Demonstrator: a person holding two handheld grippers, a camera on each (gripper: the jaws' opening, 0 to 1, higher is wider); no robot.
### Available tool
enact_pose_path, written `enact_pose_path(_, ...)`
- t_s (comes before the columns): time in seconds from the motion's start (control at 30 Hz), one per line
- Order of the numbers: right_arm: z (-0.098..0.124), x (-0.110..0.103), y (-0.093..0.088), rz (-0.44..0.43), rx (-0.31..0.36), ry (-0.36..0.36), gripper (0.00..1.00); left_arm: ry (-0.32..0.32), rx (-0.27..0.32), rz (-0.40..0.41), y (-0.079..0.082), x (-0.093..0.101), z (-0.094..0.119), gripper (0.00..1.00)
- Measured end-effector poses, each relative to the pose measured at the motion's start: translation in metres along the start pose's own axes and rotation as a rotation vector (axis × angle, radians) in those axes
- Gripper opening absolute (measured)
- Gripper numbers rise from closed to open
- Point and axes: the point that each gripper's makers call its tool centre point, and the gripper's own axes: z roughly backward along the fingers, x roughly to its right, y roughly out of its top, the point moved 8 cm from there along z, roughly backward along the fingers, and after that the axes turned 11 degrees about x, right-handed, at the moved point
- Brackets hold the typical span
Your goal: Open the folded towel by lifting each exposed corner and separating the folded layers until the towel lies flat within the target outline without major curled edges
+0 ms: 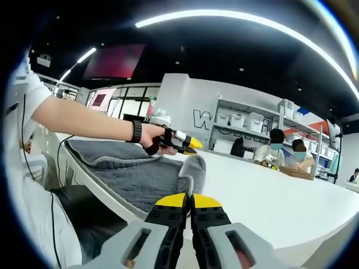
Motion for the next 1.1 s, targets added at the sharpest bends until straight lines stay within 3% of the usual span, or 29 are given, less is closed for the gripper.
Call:
enact_pose_path(0.1,0.000,0.001,0.001,-0.002,0.005,-0.004,0.00,0.035,-0.009,0.013,-0.002,-0.007,0.005,0.21)
enact_pose_path(0.53,-0.001,-0.006,0.005,-0.018,0.025,-0.016,0.00,0.036,-0.002,-0.021,0.008,-0.016,0.026,0.24)
enact_pose_path(0.73,0.000,-0.008,0.010,-0.031,0.058,-0.014,0.00,0.069,-0.050,-0.041,0.001,-0.021,0.031,0.24)
enact_pose_path(0.97,-0.005,-0.007,0.012,-0.034,0.063,-0.001,0.01,0.052,-0.080,-0.043,-0.011,-0.013,0.036,0.24)
enact_pose_path(1.1,-0.012,-0.006,0.007,-0.019,0.039,-0.002,0.08,0.052,-0.090,-0.048,-0.015,-0.011,0.039,0.23)
